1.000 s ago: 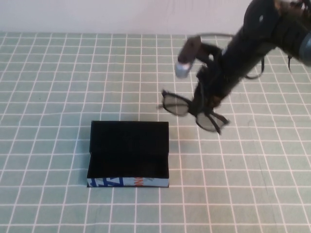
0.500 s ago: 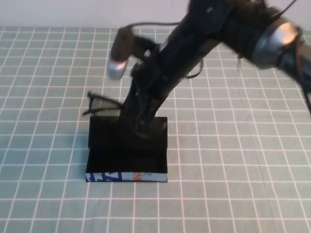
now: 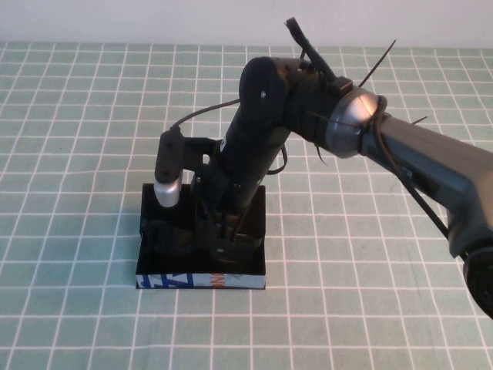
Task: Return glasses to glasses case
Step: Place the glasses in the glasses case
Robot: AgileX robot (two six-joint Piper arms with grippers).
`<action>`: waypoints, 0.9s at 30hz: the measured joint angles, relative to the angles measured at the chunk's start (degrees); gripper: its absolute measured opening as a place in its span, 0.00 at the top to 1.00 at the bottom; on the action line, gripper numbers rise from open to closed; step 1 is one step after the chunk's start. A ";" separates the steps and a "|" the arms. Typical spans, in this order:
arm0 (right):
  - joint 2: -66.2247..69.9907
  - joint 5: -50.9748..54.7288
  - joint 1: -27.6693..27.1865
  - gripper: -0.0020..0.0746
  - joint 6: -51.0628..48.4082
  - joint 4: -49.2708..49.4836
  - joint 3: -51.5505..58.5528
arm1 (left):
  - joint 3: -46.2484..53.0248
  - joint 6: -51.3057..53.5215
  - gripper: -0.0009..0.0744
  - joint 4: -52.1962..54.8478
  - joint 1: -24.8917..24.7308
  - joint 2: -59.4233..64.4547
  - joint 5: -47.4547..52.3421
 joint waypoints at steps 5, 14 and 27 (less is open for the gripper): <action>0.23 -0.11 0.00 0.95 0.70 -0.73 0.00 | 0.00 0.00 0.99 0.00 0.00 0.00 0.23; 0.25 -0.11 0.00 0.88 1.54 -0.73 0.00 | 0.00 -0.08 0.99 0.00 0.00 0.00 0.35; 0.25 -0.11 0.00 0.83 2.22 -0.73 0.00 | 0.00 -0.08 0.99 -0.69 0.00 0.00 1.11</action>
